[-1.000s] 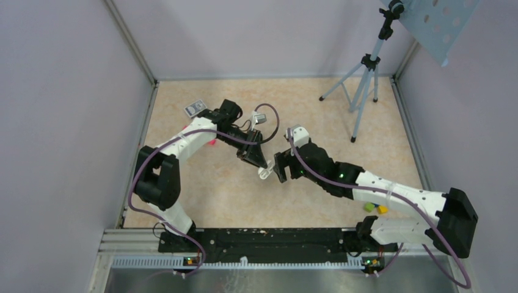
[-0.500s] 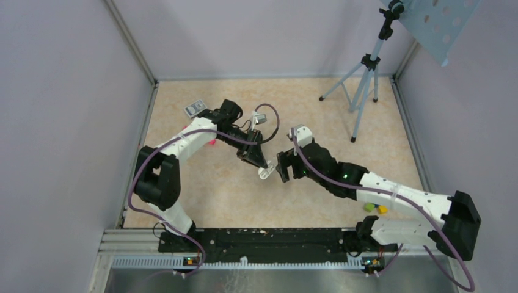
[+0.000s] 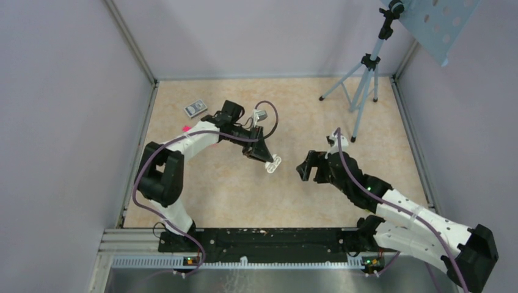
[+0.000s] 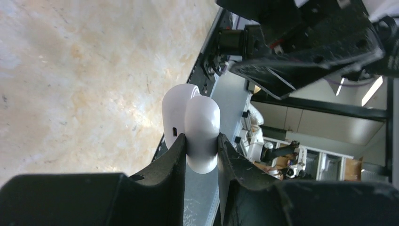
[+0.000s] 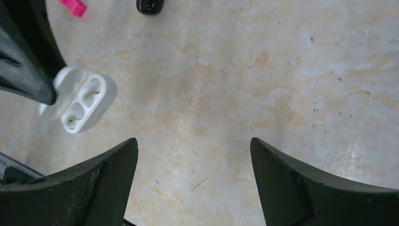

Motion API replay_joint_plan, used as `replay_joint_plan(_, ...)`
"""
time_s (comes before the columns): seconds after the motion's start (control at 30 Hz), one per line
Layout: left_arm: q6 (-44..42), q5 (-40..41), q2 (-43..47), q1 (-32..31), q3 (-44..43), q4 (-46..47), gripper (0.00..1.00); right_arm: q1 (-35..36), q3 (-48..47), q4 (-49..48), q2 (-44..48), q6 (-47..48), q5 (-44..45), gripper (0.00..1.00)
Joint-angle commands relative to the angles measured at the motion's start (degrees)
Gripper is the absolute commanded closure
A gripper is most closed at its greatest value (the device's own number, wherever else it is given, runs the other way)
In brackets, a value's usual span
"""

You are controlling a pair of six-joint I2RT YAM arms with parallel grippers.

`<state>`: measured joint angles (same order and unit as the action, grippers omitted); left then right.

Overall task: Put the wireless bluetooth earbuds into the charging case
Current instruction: Place the charging case with the earbuds at the center of the board.

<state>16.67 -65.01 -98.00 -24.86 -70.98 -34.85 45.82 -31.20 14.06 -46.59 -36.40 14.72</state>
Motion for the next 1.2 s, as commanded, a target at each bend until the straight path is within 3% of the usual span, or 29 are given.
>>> replay_joint_plan(0.0, 12.35, 2.53, -5.13, -1.25, 3.3, 20.34, 1.0, -0.58, -2.38, 0.85, 1.98, -3.22, 3.6, 0.13)
replay_joint_plan(0.33, 14.73, 11.44, -17.13, -5.68, -4.03, 29.44, 1.0, -1.09, -9.12, 13.26, 7.17, 0.67, 19.41, 0.13)
replay_joint_plan(0.7, 23.68, 8.16, -36.45, -11.43, -27.73, 34.06, 1.0, -1.09, -12.68, 22.63, 13.96, 1.8, 25.52, 0.13)
replay_joint_plan(0.83, 25.8, 8.62, -41.41, -11.73, -33.69, 32.65, 1.0, -1.09, -13.5, 25.29, 14.98, 1.24, 25.92, 0.13)
replay_joint_plan(1.0, 21.45, 12.49, -44.08, -11.79, -38.75, 23.23, 1.0, -1.08, -13.76, 25.9, 15.84, 1.22, 26.26, 0.13)
replay_joint_plan(1.17, 19.41, 14.12, -43.93, -11.79, -39.63, 20.21, 0.7, -1.09, -13.45, 25.66, 15.3, 1.09, 25.48, 0.13)
